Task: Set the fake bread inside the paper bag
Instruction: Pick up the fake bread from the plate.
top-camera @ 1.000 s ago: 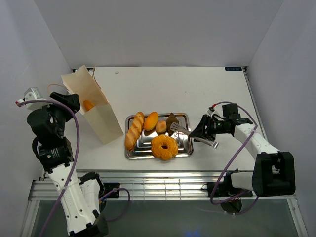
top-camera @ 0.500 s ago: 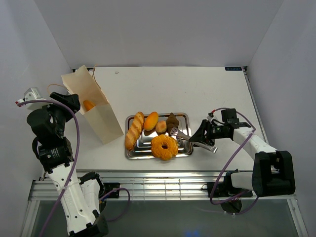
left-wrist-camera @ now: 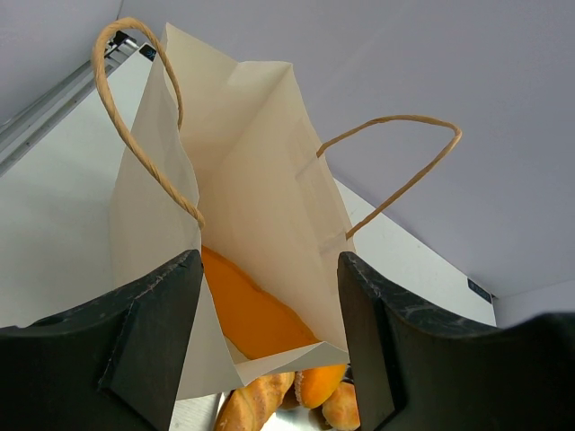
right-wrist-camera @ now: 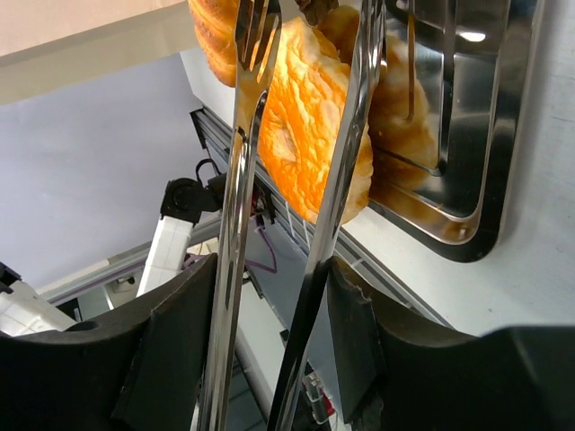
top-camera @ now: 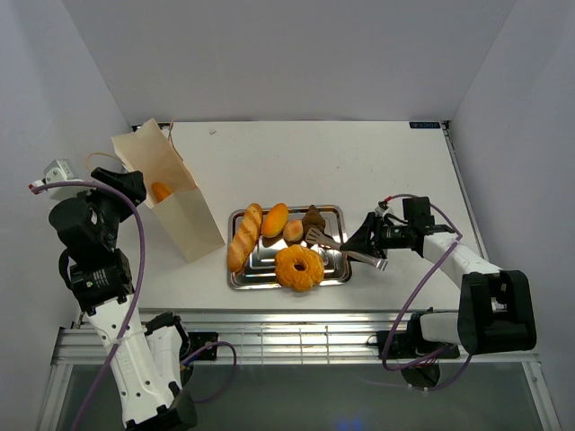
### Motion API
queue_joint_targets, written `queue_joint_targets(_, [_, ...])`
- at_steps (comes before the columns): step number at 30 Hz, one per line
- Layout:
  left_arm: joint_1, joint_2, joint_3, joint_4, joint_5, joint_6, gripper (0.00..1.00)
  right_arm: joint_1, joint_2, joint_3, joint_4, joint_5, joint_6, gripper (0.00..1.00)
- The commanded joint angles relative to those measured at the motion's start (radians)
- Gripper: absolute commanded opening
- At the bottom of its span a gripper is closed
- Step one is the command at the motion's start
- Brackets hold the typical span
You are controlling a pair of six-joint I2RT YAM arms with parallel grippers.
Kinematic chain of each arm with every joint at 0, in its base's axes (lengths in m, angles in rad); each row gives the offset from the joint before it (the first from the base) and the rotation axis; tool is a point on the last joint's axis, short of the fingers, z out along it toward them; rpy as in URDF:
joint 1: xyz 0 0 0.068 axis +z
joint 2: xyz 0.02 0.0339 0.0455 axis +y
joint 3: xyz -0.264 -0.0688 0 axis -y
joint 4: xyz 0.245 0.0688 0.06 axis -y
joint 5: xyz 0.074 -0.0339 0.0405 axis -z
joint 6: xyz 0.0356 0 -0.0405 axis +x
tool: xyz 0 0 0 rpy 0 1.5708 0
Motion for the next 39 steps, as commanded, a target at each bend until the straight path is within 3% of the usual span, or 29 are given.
queue_joint_targets(1, [-0.002, -0.007, 0.006, 0.013, 0.0, 0.006, 0.72, -0.003, 0.013, 0.011, 0.071, -0.05, 0.046, 0.56])
queue_joint_targets(17, [-0.002, -0.001, 0.018, 0.012, 0.0, 0.006, 0.72, -0.005, 0.047, -0.03, 0.174, -0.077, 0.135, 0.55])
queue_joint_targets(26, [-0.002, 0.004, 0.024, 0.012, -0.003, 0.01, 0.72, -0.008, 0.041, -0.048, 0.191, -0.001, 0.166, 0.51])
queue_joint_targets(35, [-0.002, 0.001, 0.024, 0.012, 0.003, 0.009, 0.72, -0.008, 0.012, -0.045, 0.177, 0.01, 0.175, 0.31])
queue_joint_targets(39, [-0.002, -0.004, 0.016, 0.012, 0.002, 0.009, 0.72, -0.008, -0.027, -0.025, 0.143, 0.013, 0.166, 0.13])
